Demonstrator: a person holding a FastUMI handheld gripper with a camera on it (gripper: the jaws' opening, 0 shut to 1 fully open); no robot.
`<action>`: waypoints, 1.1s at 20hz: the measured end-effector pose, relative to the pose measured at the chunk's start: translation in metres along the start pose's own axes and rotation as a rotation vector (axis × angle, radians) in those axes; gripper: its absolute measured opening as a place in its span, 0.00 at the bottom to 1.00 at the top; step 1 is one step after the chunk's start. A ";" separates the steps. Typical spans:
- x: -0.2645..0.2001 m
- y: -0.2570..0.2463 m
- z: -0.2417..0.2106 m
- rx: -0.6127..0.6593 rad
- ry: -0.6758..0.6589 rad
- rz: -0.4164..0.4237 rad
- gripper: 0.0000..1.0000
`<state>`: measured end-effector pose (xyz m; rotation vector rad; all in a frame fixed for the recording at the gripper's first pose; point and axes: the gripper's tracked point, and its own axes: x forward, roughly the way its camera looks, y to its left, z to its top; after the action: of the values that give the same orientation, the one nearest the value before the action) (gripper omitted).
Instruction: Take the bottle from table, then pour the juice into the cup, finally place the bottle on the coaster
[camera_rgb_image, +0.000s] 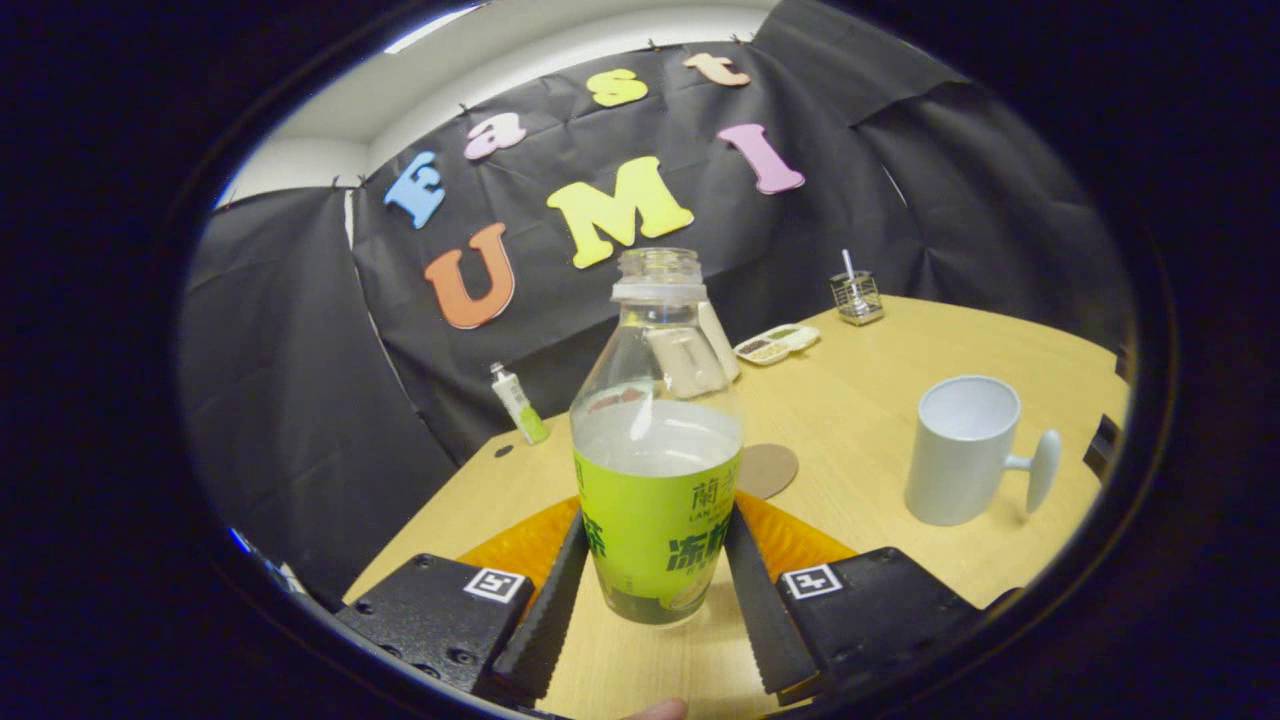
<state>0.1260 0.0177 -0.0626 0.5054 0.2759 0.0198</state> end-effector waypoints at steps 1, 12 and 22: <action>0.000 0.000 0.002 0.033 -0.001 0.012 0.79; 0.001 -0.003 0.027 0.422 -0.017 0.102 0.78; -0.001 0.004 0.046 0.811 -0.057 0.214 0.78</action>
<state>0.1374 -0.0004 -0.0220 1.3382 0.1636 0.1038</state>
